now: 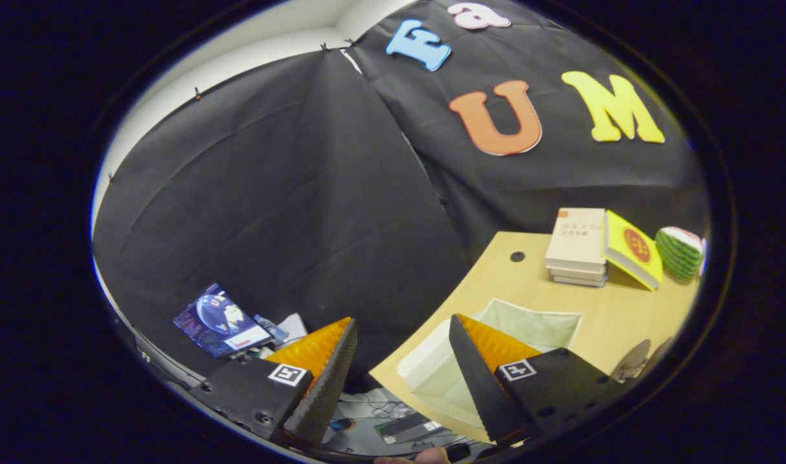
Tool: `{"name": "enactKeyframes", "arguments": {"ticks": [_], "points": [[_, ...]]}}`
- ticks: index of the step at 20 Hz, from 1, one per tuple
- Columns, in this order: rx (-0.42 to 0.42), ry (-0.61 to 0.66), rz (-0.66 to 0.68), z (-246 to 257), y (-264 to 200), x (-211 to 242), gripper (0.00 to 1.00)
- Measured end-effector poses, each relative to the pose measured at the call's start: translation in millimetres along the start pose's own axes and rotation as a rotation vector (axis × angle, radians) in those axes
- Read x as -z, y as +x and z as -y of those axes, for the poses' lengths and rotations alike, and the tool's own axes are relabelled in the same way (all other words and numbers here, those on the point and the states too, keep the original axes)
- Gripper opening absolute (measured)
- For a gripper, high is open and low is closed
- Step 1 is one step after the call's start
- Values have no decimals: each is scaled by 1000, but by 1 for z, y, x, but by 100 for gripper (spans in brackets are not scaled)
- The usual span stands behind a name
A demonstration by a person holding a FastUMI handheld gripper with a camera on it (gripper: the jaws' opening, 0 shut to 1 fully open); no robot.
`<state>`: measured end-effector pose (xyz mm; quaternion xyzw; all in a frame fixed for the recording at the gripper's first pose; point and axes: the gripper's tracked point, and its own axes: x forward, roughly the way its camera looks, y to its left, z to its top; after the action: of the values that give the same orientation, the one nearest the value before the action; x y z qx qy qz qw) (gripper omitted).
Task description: Open the storage box then place both shoes into the box .Put the left shoe in first, then the right shoe, with the right side of both shoes facing outward in a uniform manner.
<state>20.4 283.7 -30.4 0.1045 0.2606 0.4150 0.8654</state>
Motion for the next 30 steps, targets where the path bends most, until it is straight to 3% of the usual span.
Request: {"name": "enactKeyframes", "arguments": {"ticks": [8,12,15,22,25,30], "points": [[322,-107,137,115,-115,-16,100],[441,-115,96,170,-156,11,100],[492,-30,-8,218,-173,54,100],[565,273,-256,319,-160,172,100],[623,308,-343,356,-148,213,100],[627,374,-462,378,-125,257,100]]}}
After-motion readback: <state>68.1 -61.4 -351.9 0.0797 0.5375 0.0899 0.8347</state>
